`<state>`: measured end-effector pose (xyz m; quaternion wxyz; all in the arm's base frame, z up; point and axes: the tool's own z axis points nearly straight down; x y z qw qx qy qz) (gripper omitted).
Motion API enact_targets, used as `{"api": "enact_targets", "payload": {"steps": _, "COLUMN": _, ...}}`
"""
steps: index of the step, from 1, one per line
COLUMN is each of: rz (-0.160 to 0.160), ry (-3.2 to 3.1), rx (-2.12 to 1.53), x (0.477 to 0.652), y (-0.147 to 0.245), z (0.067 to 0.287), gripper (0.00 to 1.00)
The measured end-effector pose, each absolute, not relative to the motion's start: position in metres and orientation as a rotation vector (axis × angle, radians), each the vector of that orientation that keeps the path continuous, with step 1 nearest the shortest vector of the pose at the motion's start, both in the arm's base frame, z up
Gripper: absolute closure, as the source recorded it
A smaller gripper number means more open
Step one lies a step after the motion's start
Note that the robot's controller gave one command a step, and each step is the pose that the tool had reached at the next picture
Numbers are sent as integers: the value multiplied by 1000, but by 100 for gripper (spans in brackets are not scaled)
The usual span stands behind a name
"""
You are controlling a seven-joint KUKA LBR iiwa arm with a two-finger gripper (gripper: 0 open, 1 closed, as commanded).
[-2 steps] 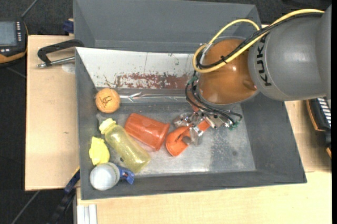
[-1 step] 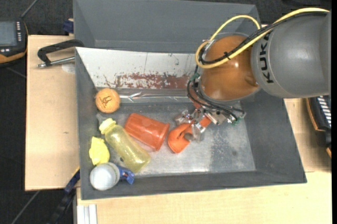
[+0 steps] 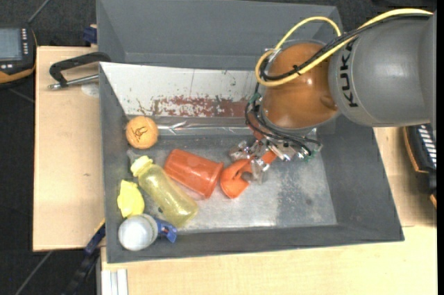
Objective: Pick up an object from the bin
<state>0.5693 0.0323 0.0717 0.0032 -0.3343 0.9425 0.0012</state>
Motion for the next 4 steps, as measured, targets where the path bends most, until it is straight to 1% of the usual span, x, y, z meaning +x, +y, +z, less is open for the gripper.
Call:
{"api": "enact_targets", "payload": {"steps": 1, "rz": 4, "ry": 2936, "rx": -1089, "x": 565, "y": 35, "z": 72, "gripper": 100}}
{"api": "enact_targets", "payload": {"steps": 2, "rz": 5, "ry": 2921, "rx": -1124, "x": 580, "y": 42, "z": 79, "gripper": 100}}
{"api": "enact_targets", "payload": {"steps": 3, "rz": 5, "ry": 2919, "rx": -1126, "x": 583, "y": 45, "z": 79, "gripper": 100}}
{"api": "enact_targets", "payload": {"steps": 4, "rz": 6, "ry": 2910, "rx": -1141, "x": 588, "y": 48, "z": 108, "gripper": 100}}
